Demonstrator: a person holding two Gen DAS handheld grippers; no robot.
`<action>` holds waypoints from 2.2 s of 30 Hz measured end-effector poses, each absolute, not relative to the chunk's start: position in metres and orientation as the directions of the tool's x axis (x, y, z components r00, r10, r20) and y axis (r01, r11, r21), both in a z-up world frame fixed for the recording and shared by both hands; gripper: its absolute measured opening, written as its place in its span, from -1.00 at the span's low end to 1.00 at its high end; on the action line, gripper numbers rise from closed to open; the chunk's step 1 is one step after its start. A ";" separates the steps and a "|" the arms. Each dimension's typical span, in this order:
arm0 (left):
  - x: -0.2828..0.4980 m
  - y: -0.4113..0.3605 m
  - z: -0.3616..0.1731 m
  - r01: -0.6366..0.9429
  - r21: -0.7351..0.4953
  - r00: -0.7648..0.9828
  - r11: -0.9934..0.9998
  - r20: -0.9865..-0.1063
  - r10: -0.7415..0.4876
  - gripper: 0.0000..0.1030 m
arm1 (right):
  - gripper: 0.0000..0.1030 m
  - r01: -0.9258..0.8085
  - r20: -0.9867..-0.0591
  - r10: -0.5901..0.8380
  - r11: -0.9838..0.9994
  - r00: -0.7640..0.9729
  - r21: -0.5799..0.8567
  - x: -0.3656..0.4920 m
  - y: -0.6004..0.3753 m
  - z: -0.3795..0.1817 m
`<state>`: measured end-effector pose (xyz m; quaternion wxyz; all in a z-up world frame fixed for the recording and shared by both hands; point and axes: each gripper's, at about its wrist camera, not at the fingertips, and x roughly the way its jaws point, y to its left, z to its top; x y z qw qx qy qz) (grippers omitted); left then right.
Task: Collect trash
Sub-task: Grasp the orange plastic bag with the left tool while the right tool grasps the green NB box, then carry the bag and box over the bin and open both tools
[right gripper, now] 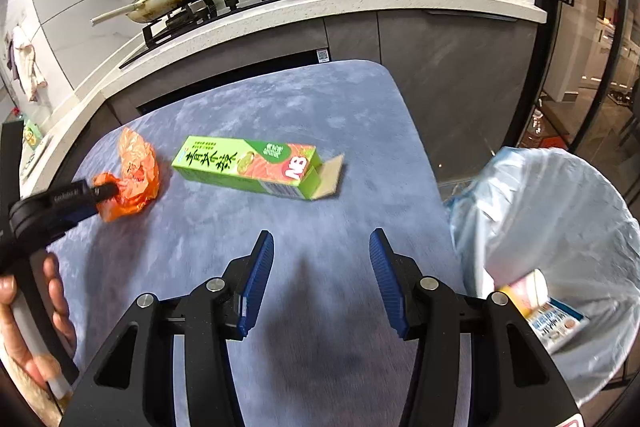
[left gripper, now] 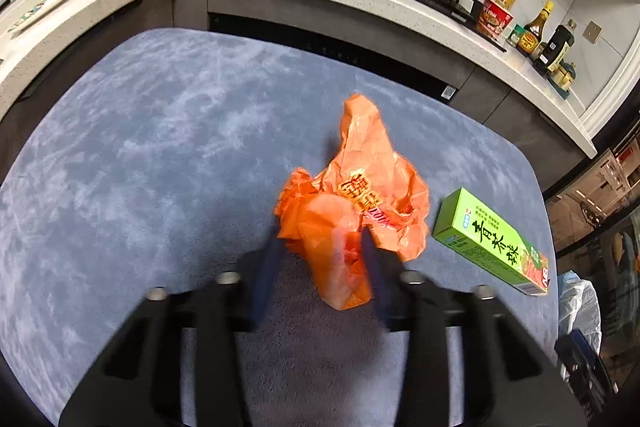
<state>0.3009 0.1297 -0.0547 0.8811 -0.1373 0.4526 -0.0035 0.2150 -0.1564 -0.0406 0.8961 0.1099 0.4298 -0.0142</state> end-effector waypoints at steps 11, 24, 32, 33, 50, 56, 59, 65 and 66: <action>0.296 0.140 -0.053 -0.127 -0.273 0.599 0.954 -0.787 -0.145 -0.53 | -0.24 0.160 -0.762 0.069 0.962 0.643 0.222 0.256 -0.174 -0.051; 0.294 0.131 -0.057 -0.104 -0.259 0.596 0.960 -0.789 -0.149 -0.53 | -0.82 0.162 -0.777 0.147 0.938 0.612 0.306 0.274 -0.178 -0.080; 0.278 0.130 -0.035 -0.080 -0.278 0.626 0.957 -0.761 -0.169 -0.54 | -0.95 0.150 -0.729 0.144 0.935 0.669 0.322 0.246 -0.177 -0.048; 0.273 0.128 -0.030 -0.071 -0.283 0.632 0.957 -0.754 -0.176 -0.54 | -0.95 0.149 -0.723 0.139 0.936 0.677 0.319 0.242 -0.178 -0.043; 0.184 0.036 0.033 0.167 -0.291 0.635 0.942 -0.699 -0.328 -0.54 | -0.97 0.240 -0.614 -0.071 0.951 0.786 0.196 0.114 -0.238 0.055; 0.160 -0.031 0.044 0.295 -0.255 0.609 0.921 -0.692 -0.387 -0.54 | -0.97 0.335 -0.595 -0.169 0.925 0.786 0.179 0.071 -0.287 0.065; 0.153 -0.067 0.043 0.349 -0.254 0.583 0.902 -0.695 -0.421 -0.54 | -0.97 0.375 -0.599 -0.200 0.909 0.776 0.182 0.057 -0.311 0.061; 0.146 -0.127 0.037 0.431 -0.232 0.538 0.872 -0.710 -0.454 -0.54 | -0.97 0.419 -0.615 -0.230 0.890 0.754 0.181 0.047 -0.343 0.049; 0.146 -0.136 0.034 0.438 -0.229 0.530 0.869 -0.715 -0.455 -0.54 | -0.97 0.425 -0.620 -0.230 0.886 0.750 0.186 0.046 -0.349 0.044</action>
